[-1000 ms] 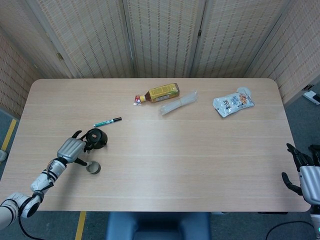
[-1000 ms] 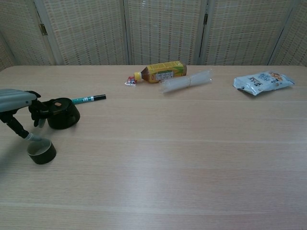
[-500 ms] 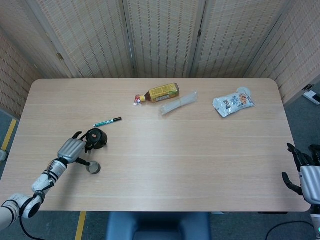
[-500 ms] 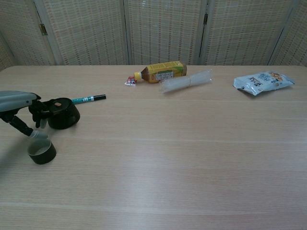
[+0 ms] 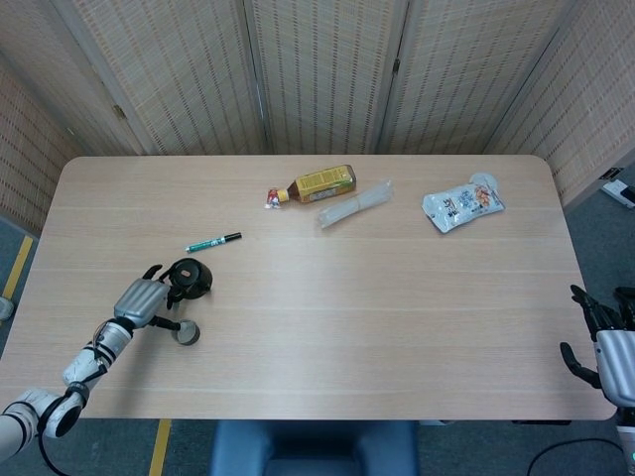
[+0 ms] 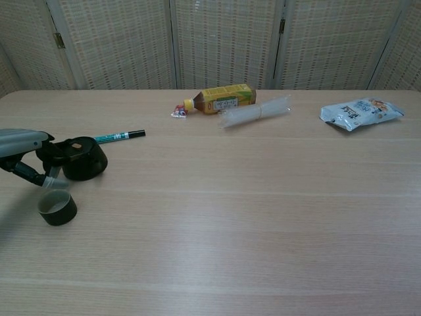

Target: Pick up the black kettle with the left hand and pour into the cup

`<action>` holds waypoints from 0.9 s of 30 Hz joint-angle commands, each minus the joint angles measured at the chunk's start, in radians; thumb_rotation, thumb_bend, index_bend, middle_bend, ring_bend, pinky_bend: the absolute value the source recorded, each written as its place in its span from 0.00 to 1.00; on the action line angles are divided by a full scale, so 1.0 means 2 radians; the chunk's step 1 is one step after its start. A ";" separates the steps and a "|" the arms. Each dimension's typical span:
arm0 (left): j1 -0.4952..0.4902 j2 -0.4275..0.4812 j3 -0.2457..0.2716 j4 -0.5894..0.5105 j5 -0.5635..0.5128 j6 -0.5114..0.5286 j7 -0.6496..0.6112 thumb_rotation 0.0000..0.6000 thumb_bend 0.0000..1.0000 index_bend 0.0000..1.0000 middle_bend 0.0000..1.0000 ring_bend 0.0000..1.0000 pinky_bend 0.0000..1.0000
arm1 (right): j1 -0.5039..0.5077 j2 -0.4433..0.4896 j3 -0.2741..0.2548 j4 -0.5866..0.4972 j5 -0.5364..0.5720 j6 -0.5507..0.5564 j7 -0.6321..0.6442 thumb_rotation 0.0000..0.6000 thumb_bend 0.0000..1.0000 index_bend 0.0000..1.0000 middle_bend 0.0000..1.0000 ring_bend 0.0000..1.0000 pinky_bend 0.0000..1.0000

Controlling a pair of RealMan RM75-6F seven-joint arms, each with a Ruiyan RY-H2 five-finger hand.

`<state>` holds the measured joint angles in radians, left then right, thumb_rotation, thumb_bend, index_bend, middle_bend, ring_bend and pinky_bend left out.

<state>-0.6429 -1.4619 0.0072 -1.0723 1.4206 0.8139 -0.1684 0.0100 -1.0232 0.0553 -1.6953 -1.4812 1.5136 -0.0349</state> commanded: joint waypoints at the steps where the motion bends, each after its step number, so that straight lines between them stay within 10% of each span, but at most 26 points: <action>1: 0.002 -0.005 0.003 0.008 0.008 0.006 -0.008 0.44 0.05 0.63 0.61 0.46 0.00 | 0.000 0.000 0.000 0.000 0.001 0.000 0.001 1.00 0.39 0.06 0.24 0.26 0.07; 27: -0.024 -0.035 -0.011 0.044 0.031 0.022 -0.020 0.44 0.05 1.00 1.00 0.83 0.00 | -0.001 -0.006 0.002 0.018 0.005 -0.002 0.017 1.00 0.39 0.06 0.24 0.27 0.07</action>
<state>-0.6850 -1.5329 -0.0106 -0.9806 1.4879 0.8641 -0.2118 0.0071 -1.0347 0.0590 -1.6601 -1.4714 1.5108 -0.0019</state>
